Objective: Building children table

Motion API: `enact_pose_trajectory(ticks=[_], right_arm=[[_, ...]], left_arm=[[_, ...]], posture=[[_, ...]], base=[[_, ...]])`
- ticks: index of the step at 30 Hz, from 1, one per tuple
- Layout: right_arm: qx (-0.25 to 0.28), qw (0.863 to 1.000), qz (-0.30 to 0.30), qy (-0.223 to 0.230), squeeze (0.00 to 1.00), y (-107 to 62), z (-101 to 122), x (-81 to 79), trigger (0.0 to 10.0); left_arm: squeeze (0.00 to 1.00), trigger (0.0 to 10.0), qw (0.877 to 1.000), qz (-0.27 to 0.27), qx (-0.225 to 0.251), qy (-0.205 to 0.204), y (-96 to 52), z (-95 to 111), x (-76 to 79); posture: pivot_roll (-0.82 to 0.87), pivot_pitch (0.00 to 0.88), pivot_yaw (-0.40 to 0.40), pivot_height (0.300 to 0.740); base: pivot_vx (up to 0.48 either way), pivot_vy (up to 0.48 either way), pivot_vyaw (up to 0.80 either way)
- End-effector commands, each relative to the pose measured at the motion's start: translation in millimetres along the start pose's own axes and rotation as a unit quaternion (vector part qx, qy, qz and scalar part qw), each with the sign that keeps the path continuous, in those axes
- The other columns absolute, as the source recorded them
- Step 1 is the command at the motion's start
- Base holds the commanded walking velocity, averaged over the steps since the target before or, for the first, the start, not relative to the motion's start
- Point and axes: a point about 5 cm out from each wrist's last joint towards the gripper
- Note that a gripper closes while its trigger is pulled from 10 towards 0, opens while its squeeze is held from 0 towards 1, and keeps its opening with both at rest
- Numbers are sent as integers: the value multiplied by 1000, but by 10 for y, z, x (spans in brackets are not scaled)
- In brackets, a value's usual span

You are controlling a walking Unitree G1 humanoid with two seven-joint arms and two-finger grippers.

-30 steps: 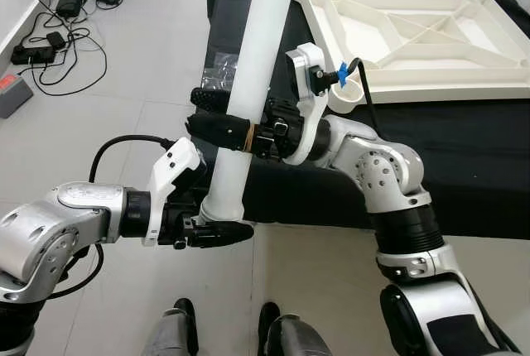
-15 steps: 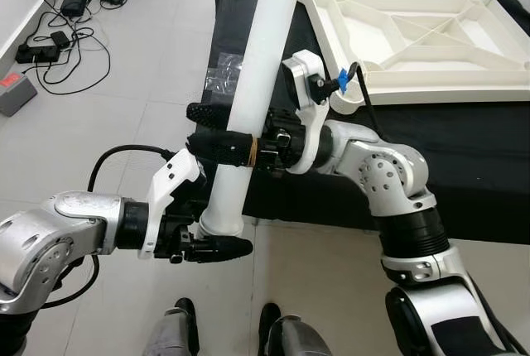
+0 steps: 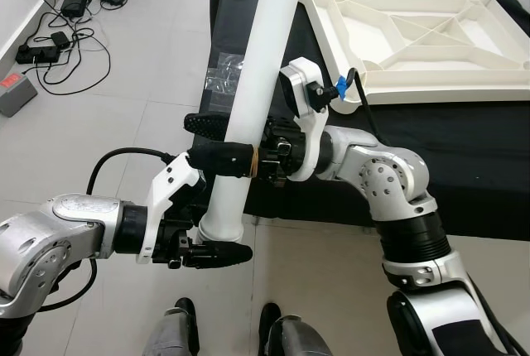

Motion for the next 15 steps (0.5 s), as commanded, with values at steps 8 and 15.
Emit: enact_pose_trajectory(ticks=[8, 15], right_arm=[[2, 1000, 23, 3, 0, 52, 5, -59, 0], [4, 1000, 21, 4, 0, 42, 15, -65, 0]], left_arm=[[0, 10000, 999, -27, -18, 3, 33, -53, 74], [0, 10000, 1000, -20, -21, 7, 24, -49, 50]], posture=[[54, 304, -87, 740], [54, 304, -88, 740]], base=[[0, 0, 0], [0, 0, 0]])
Point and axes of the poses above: a point about 5 cm out from each wrist's last joint towards the gripper, its own y axis pointing out of the wrist towards the gripper, its own z axis along the axis of the wrist's last joint, x = y × z, and after that the axes turned 1 degree about -y, right-handed
